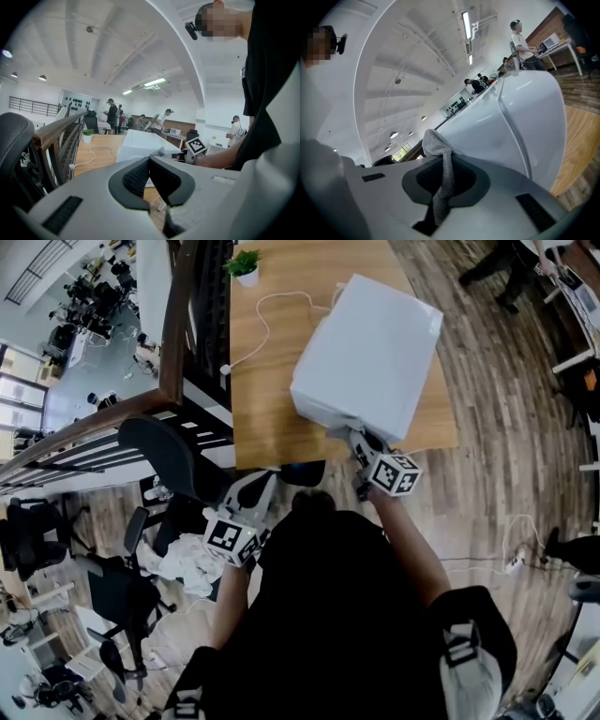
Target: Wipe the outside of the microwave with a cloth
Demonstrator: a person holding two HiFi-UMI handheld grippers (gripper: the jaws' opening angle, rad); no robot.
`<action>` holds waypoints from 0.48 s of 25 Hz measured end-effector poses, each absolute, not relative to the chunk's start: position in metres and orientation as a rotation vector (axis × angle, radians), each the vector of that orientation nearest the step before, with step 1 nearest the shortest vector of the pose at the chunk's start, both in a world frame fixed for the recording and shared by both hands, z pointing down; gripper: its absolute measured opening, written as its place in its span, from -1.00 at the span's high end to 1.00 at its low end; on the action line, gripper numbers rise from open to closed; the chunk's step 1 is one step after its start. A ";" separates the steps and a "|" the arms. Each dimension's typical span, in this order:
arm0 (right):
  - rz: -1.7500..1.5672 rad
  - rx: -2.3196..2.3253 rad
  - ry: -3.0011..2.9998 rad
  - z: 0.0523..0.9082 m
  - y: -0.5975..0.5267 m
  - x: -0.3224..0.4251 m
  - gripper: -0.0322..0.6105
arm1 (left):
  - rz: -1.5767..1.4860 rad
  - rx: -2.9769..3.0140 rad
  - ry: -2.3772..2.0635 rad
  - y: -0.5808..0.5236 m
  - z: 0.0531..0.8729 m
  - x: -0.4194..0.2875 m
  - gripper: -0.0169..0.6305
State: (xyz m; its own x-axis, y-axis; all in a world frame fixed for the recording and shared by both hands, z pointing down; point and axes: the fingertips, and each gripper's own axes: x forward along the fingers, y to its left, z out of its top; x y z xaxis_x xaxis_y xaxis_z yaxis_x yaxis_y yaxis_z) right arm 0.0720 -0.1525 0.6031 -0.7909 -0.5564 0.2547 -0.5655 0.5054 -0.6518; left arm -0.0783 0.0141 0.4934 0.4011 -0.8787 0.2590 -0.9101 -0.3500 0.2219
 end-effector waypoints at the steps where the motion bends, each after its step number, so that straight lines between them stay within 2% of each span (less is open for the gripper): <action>1: 1.182 1.014 -2.717 0.602 -0.153 0.069 0.85 | 0.133 2.333 -1.552 0.014 0.493 -0.081 0.94; 12: 1.184 1.020 -2.731 0.598 -0.159 0.035 0.85 | 0.130 2.354 -1.557 0.012 0.488 -0.110 0.94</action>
State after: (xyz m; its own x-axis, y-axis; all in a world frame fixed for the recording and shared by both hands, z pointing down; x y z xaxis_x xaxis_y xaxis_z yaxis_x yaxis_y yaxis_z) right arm 0.0347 -0.1593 0.5983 -0.7898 -0.5645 0.2399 -0.5609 0.5066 -0.6548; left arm -0.1097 0.0123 0.4878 0.4036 -0.8812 0.2461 -0.9098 -0.3582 0.2096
